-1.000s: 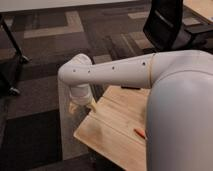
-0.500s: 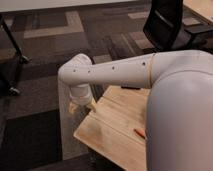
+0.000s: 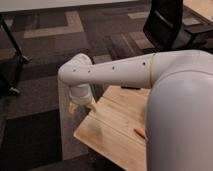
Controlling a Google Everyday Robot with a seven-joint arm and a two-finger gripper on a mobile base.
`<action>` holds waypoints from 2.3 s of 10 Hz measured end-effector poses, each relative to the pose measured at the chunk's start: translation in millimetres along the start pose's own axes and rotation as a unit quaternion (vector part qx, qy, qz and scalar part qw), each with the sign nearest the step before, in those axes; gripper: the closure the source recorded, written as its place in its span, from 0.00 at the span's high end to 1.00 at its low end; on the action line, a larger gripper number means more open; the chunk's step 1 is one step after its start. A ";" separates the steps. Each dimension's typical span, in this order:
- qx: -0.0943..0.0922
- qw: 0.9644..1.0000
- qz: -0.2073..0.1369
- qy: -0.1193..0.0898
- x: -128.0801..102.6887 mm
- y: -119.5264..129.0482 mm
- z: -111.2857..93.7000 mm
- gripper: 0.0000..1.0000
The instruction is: Move the arm in a circular motion
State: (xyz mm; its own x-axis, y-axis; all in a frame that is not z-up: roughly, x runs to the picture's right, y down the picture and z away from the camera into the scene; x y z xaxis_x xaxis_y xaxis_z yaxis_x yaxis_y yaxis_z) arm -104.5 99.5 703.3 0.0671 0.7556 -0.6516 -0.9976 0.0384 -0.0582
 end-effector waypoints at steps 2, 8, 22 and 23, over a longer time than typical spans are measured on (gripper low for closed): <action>0.000 1.000 0.000 0.000 0.0 0.0 0.0 0.65; 0.000 1.000 0.000 0.000 0.0 0.0 0.1 0.65; -0.017 1.000 0.003 -0.011 -15.1 -13.3 -10.1 0.65; -0.021 1.000 0.002 -0.013 -20.7 -16.7 -13.0 0.65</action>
State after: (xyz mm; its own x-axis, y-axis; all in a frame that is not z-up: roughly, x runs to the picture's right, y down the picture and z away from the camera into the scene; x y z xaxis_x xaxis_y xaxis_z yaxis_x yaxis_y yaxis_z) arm -89.0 74.6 707.9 0.0623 0.7729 -0.6314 -0.9961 0.0090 -0.0872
